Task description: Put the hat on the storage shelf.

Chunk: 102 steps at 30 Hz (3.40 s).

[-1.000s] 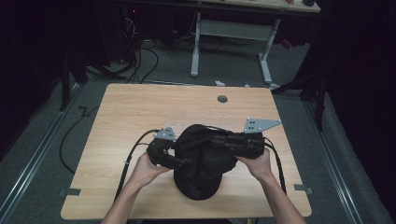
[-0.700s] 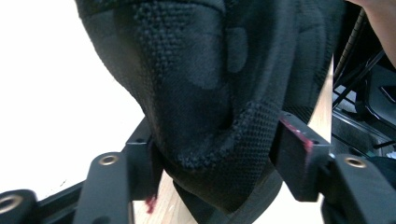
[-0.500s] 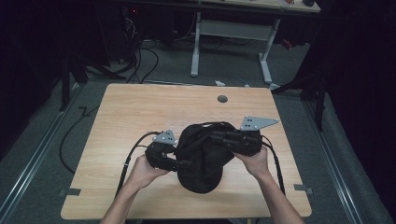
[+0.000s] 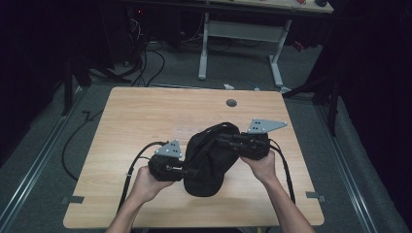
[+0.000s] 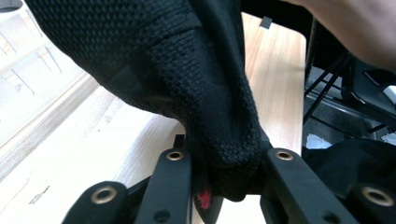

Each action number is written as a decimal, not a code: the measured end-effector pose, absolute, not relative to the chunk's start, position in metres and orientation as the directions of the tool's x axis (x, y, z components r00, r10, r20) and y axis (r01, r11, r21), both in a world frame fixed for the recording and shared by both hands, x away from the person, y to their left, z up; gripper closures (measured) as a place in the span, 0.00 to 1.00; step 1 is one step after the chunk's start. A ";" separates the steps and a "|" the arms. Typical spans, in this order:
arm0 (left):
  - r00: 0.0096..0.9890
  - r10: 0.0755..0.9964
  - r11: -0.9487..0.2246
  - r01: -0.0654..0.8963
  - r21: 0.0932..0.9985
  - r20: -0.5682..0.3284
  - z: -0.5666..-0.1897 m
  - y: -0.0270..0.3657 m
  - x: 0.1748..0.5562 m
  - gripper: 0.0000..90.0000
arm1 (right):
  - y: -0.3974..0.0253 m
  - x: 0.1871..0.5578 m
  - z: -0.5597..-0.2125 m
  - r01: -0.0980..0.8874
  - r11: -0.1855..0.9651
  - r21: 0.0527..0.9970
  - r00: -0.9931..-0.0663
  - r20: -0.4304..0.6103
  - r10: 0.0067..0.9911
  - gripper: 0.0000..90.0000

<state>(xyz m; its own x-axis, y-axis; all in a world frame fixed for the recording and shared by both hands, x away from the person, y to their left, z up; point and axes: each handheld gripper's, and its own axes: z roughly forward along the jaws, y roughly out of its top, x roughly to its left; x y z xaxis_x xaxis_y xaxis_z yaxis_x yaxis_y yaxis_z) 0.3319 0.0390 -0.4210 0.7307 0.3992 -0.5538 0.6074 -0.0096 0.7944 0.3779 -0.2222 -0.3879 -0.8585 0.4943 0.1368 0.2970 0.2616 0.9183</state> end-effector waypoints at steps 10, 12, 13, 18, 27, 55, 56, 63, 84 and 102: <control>0.709 0.422 0.024 0.614 0.789 -0.565 -0.414 0.052 0.328 0.93 | -0.220 0.377 -0.388 0.315 0.249 0.916 -0.866 0.169 0.472 0.73; 0.705 0.429 0.037 0.611 0.791 -0.565 -0.414 0.054 0.328 0.93 | -0.221 0.377 -0.388 0.315 0.245 0.917 -0.867 0.174 0.467 0.67; 0.702 0.431 0.045 0.611 0.791 -0.567 -0.413 0.055 0.328 0.93 | -0.222 0.377 -0.387 0.316 0.243 0.917 -0.866 0.175 0.468 0.64; 0.686 0.450 0.083 0.605 0.792 -0.571 -0.413 0.063 0.329 0.93 | -0.230 0.373 -0.386 0.318 0.247 0.915 -0.846 0.156 0.510 0.52; 0.649 0.495 0.162 0.584 0.796 -0.577 -0.411 0.078 0.333 0.93 | -0.242 0.368 -0.407 0.368 0.296 0.881 -0.800 0.137 0.584 0.50; 0.588 0.566 0.336 0.475 0.813 -0.578 -0.399 0.097 0.347 0.93 | -0.296 0.362 -0.524 0.632 0.278 0.723 -0.416 0.014 0.909 0.44; 0.585 0.569 0.344 0.470 0.813 -0.579 -0.398 0.098 0.348 0.93 | -0.297 0.361 -0.525 0.619 0.292 0.729 -0.397 -0.030 0.917 0.44; 0.572 0.588 0.371 0.437 0.819 -0.572 -0.392 0.100 0.354 0.93 | -0.296 0.364 -0.530 0.607 0.309 0.732 -0.383 -0.071 0.921 0.42; 0.550 0.671 0.401 0.293 0.868 -0.496 -0.367 0.111 0.382 0.93 | -0.300 0.367 -0.531 0.637 0.261 0.725 -0.359 -0.021 0.933 0.39; 0.506 0.742 0.368 0.239 0.899 -0.439 -0.365 0.093 0.421 0.93 | -0.299 0.367 -0.531 0.639 0.257 0.725 -0.355 -0.019 0.935 0.38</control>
<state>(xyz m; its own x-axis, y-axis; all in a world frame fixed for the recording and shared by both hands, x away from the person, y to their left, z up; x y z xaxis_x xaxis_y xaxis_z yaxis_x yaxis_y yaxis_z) 0.4206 0.0933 -0.3646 0.5064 0.7425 -0.4385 0.2389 0.3679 0.8987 0.3669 -0.2995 -0.5309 -0.3554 0.9345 -0.0185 0.6391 0.2575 0.7248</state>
